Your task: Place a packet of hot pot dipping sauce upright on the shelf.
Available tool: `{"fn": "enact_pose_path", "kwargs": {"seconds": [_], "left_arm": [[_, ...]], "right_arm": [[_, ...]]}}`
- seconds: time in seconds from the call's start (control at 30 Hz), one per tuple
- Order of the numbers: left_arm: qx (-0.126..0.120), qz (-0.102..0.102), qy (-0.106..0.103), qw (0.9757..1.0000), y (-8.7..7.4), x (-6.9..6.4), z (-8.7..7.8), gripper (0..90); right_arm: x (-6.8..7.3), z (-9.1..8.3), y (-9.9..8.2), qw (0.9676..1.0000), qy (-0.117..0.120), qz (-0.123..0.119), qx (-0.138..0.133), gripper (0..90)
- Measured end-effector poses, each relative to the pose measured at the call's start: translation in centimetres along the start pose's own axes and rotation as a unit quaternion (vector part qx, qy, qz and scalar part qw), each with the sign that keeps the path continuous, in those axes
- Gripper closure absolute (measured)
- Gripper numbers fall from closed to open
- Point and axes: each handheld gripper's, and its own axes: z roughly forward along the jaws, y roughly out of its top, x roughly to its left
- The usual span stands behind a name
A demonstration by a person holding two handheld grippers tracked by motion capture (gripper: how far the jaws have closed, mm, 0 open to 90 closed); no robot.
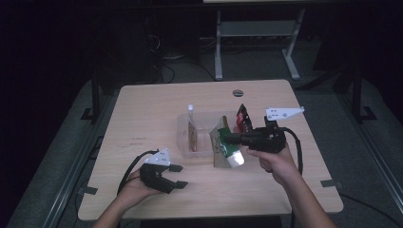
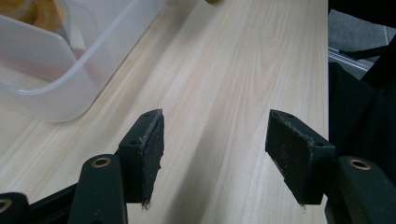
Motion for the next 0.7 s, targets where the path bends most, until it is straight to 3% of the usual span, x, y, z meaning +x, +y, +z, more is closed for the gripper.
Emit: {"fn": "enact_pose_path", "kwargs": {"seconds": [0.2, 0.37, 0.7], "left_arm": [[0.007, 0.003, -0.003, 1.0000, 0.0, 0.1, 0.2, 37.0], [0.010, 0.001, -0.005, 0.9999, -0.1, 0.1, 0.3, 35.9], [0.013, 0.005, 0.007, 0.9999, -0.2, 0.2, 0.5, 22.3]], "right_arm": [[-1.2, 0.2, 1.4, 0.9995, -0.032, 0.003, -0.007, 90.0], [-2.7, 0.8, 2.2, 0.9985, -0.055, 0.008, 0.002, 90.0], [-5.0, 1.5, 3.0, 0.9960, -0.087, 0.024, 0.004, 90.0]]}}
